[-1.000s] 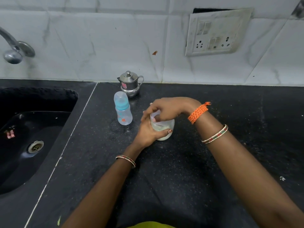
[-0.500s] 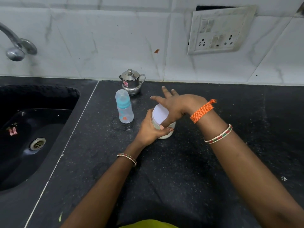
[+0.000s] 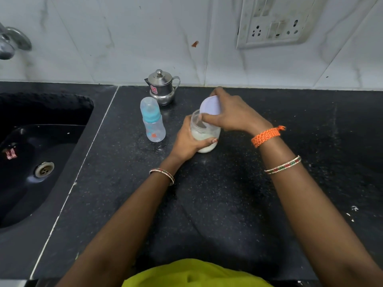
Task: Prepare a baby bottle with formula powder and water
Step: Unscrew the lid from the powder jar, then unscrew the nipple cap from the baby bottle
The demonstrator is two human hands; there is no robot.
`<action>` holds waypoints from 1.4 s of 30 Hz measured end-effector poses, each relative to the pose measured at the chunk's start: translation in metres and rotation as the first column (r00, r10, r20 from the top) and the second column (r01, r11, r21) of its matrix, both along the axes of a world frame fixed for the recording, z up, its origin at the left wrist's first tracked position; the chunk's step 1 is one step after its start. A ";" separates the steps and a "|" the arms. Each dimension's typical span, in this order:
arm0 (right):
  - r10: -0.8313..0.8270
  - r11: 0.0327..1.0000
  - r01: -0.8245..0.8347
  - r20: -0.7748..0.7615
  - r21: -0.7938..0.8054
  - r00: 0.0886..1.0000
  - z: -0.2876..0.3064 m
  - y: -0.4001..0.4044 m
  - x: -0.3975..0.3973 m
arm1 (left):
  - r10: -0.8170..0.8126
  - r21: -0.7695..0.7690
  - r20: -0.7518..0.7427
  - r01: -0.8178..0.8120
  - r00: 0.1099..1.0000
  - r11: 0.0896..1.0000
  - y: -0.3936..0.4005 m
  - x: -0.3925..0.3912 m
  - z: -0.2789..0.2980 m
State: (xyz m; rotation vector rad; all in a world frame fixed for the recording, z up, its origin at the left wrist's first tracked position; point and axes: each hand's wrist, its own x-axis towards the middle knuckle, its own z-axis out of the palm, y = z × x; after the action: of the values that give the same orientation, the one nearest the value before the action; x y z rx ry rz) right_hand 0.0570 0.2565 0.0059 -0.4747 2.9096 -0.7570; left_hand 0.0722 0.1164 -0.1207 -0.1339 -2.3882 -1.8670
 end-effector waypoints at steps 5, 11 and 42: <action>-0.250 0.939 0.234 -0.034 -0.254 0.968 -0.025 0.020 0.014 | -0.026 -0.070 -0.035 0.024 0.999 0.997 -0.002 -0.005 0.003; -0.426 0.830 0.351 -0.086 -0.432 0.901 -0.081 0.017 0.060 | -0.009 -0.208 -0.030 0.002 1.000 0.978 -0.017 0.012 -0.006; -0.080 0.995 0.059 -0.274 -0.086 0.958 -0.043 -0.152 0.013 | 0.351 -0.122 0.017 -0.347 0.936 0.930 -0.128 0.065 0.012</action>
State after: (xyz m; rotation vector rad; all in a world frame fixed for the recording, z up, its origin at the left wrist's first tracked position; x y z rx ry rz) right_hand 0.0702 0.1044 -0.0367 -0.5273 3.1802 -0.8807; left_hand 0.1368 -0.0117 -0.1091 0.3029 -2.3546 -1.5817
